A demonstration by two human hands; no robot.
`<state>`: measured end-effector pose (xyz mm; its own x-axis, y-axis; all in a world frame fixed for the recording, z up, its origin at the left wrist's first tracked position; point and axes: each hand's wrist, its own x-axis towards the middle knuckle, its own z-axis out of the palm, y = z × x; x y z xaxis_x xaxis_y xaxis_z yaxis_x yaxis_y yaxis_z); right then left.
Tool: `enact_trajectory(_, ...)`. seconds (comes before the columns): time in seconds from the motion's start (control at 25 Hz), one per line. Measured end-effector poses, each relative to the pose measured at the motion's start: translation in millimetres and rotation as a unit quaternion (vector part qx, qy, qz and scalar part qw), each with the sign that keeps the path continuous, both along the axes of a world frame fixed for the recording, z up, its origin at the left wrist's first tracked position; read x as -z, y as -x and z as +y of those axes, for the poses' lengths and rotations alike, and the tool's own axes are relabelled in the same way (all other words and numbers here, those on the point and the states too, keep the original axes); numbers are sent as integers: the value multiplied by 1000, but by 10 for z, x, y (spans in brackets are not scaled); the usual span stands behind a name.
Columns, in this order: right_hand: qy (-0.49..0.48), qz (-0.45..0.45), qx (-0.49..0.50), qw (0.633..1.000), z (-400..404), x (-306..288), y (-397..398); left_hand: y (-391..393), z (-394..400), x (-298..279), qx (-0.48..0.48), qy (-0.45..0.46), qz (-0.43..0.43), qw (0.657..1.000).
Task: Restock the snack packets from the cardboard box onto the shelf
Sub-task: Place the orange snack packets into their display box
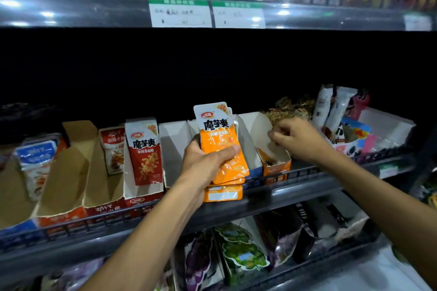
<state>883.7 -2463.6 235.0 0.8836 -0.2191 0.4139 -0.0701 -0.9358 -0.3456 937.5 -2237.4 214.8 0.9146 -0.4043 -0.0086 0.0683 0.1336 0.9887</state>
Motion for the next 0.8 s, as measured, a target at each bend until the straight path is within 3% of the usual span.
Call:
enact_trajectory(0.16,101,113,-41,988,-153,31,71,-21,24,29,-7,-7,3,1000)
enact_trajectory(0.36,203,129,-26,970,-7,25,-127,-22,2,113,-9,-16,6,1000)
enact_trajectory(0.48,261,278,-15,924,147,44,-358,-47,-3,128,-8,-16,5,1000)
enact_trajectory(0.6,221,418,-2,881,210,-17,-457,-79,7,125,0,-16,2,1000)
enact_trajectory(0.8,257,495,-5,830,163,66,-642,-99,13,126,-2,-10,17,1000)
